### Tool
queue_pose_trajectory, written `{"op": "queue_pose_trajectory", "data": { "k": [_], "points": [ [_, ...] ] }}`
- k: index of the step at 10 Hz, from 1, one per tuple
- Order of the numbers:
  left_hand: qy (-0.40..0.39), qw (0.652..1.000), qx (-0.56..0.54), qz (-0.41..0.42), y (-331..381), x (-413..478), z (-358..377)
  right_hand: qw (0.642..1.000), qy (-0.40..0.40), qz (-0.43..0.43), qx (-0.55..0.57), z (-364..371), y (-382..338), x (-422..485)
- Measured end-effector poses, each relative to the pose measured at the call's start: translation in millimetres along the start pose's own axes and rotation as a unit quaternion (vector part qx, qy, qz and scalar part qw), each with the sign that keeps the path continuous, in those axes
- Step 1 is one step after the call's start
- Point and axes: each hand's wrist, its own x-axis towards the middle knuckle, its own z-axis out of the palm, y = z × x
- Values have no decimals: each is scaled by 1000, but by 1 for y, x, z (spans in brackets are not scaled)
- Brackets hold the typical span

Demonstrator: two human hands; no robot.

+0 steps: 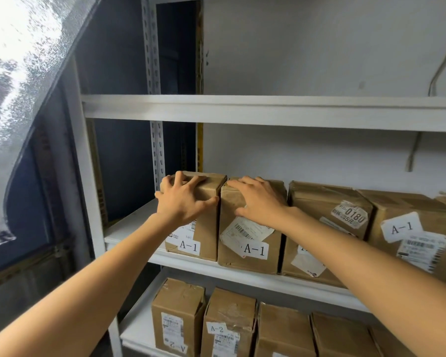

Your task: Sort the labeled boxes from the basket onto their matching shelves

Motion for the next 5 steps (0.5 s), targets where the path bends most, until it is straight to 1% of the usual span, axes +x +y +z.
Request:
{"op": "queue_pose_trajectory", "data": {
  "k": [1,2,3,4,5],
  "points": [
    [37,999,17,36,6,-7,-9,1000,-16,-7,-16,-4,0,-3],
    [94,991,17,90,14,-19,-23,999,-34,-15,-33,-15,-2,-9],
    [120,985,21,119,34,-37,-35,1000,11,-27,-5,-26,-3,-21],
    [89,988,19,123,63,-63,-36,997,49,-38,51,-43,-3,-55],
    [60,993,5,103,97,-87,-35,996,51,-33,69,-60,17,-94]
  ]
}}
